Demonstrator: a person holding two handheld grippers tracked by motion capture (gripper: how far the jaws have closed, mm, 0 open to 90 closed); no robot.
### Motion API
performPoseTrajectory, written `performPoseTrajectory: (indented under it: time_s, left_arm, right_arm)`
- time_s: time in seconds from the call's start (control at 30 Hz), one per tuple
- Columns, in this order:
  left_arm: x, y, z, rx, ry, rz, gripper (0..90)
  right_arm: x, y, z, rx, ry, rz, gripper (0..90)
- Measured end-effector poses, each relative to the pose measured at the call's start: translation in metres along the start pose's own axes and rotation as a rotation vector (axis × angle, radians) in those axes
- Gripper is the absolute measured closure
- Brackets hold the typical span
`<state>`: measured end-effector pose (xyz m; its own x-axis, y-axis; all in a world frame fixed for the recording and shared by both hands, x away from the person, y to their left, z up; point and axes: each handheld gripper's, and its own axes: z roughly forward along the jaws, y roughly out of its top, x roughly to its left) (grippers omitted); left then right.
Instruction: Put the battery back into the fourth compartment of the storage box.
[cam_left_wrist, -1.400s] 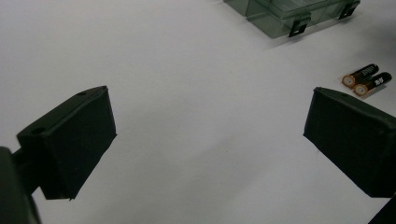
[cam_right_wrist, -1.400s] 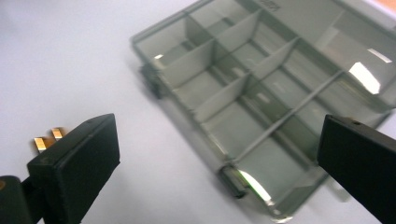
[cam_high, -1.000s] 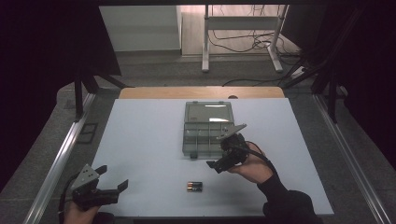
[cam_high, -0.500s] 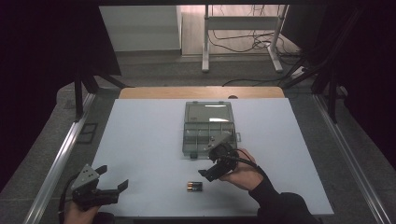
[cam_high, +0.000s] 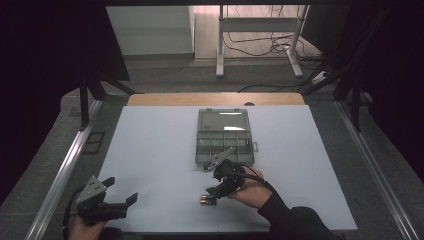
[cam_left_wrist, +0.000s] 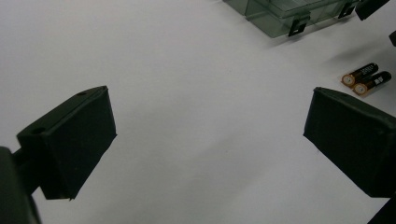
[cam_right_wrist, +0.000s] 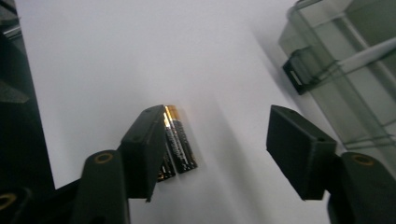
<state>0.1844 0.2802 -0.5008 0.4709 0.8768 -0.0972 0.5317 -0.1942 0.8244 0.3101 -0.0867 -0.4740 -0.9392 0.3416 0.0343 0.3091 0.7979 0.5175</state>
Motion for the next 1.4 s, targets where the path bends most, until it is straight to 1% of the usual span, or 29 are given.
performPoseTrajectory:
  time_s: [0.1, 0.13, 0.2, 0.27, 0.37, 0.43, 0.53, 0.73, 0.93, 0.97, 1.0, 1.1, 1.23, 1.27, 1.3, 1.4]
  left_arm:
    - [0.0, 0.0, 0.0, -0.001, -0.001, -0.001, 2.6]
    - [0.0, 0.0, 0.0, 0.0, -0.001, 0.0, 2.6]
    - [0.0, 0.0, 0.0, 0.0, -0.002, 0.0, 2.6]
    - [0.0, 0.0, 0.0, -0.001, -0.002, -0.001, 2.6]
    - [0.0, 0.0, 0.0, -0.001, -0.003, 0.0, 2.6]
    - [0.0, 0.0, 0.0, -0.001, -0.002, 0.001, 2.6]
    - [0.0, 0.0, 0.0, -0.001, -0.002, 0.001, 2.6]
    - [0.0, 0.0, 0.0, -0.001, -0.004, 0.001, 2.6]
    - [0.0, 0.0, 0.0, -0.001, -0.005, 0.002, 2.6]
    - [0.0, 0.0, 0.0, -0.001, -0.005, 0.002, 2.6]
    - [0.0, 0.0, 0.0, -0.001, -0.005, 0.001, 2.6]
    - [0.0, 0.0, 0.0, -0.001, -0.005, 0.001, 2.6]
    - [0.0, 0.0, 0.0, -0.003, -0.006, 0.002, 2.6]
    - [0.0, 0.0, 0.0, -0.003, -0.006, 0.001, 2.6]
    - [0.0, 0.0, 0.0, -0.003, -0.007, 0.0, 2.6]
    - [0.001, 0.0, 0.0, -0.004, -0.008, -0.002, 2.6]
  right_arm:
    - [0.003, 0.001, 0.004, 0.012, 0.009, -0.01, 44.2]
    - [0.005, 0.001, 0.007, 0.022, 0.011, -0.026, 47.0]
    - [0.006, 0.001, 0.008, 0.028, 0.014, -0.028, 48.3]
    - [0.008, 0.002, 0.011, 0.044, 0.026, -0.041, 53.0]
    - [0.009, 0.002, 0.015, 0.054, 0.039, -0.062, 59.9]
    - [0.009, 0.002, 0.018, 0.07, 0.052, -0.071, 62.4]
    - [0.01, 0.002, 0.023, 0.084, 0.057, -0.078, 66.3]
    - [0.009, 0.002, 0.031, 0.109, 0.068, -0.081, 70.1]
    - [0.007, 0.0, 0.04, 0.143, 0.048, -0.1, 74.4]
    - [0.006, 0.0, 0.04, 0.132, 0.053, -0.097, 75.1]
    - [0.005, 0.0, 0.04, 0.132, 0.058, -0.093, 75.2]
    - [0.007, -0.001, 0.04, 0.126, 0.051, -0.099, 76.2]
    - [0.009, -0.001, 0.039, 0.122, 0.025, -0.114, 76.4]
    - [0.009, -0.001, 0.038, 0.12, 0.019, -0.111, 76.4]
    - [0.008, -0.001, 0.037, 0.117, 0.028, -0.109, 76.4]
    - [0.006, 0.0, 0.033, 0.103, 0.02, -0.099, 76.4]
